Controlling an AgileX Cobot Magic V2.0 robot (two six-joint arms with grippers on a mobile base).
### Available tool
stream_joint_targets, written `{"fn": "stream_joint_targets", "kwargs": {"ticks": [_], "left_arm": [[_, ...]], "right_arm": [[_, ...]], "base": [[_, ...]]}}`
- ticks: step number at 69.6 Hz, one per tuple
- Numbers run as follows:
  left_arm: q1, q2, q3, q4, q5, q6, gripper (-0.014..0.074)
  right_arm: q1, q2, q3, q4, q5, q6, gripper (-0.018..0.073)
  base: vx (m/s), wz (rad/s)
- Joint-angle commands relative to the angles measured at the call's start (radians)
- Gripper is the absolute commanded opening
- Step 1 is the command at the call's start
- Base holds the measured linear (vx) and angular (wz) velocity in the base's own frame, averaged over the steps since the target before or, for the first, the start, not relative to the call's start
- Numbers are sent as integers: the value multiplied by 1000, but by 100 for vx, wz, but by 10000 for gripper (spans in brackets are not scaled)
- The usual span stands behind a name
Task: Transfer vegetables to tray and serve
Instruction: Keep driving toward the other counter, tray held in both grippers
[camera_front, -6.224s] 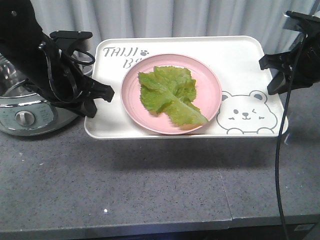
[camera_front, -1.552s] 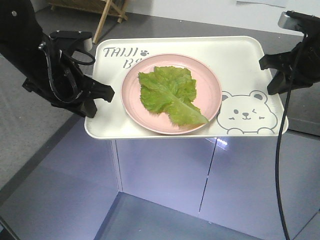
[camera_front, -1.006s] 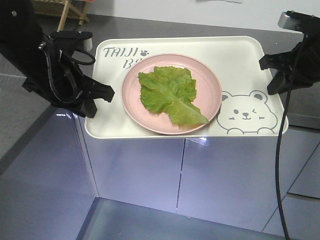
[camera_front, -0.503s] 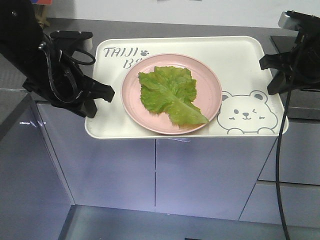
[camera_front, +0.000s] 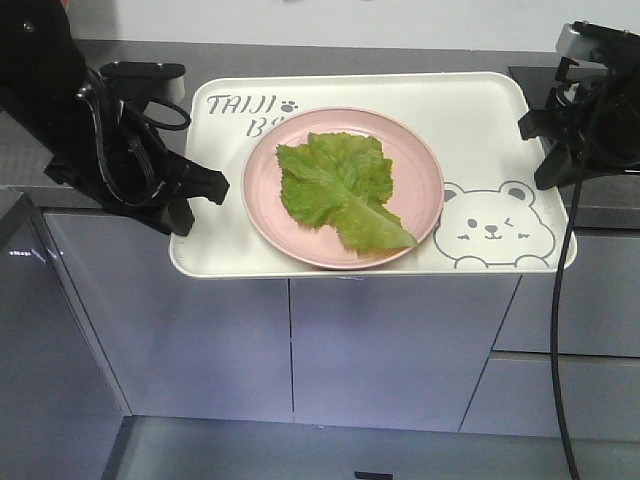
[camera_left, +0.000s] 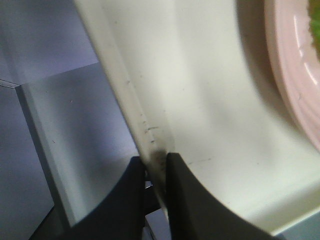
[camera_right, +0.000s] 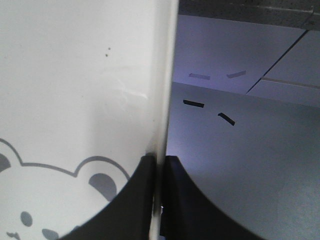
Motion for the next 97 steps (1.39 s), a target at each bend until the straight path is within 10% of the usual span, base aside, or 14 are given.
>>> {"fn": "stream_joint_targets", "kwargs": {"ticks": [1, 97], "left_arm": [[-20, -53, -30, -71, -18, 28, -6], [-20, -53, -30, -71, -18, 28, -6]], "right_arm": [[5, -57, -27, 74, 19, -15, -6], [5, -57, -27, 74, 19, -15, -6]], "base": [[-1, -9], [0, -8]]}}
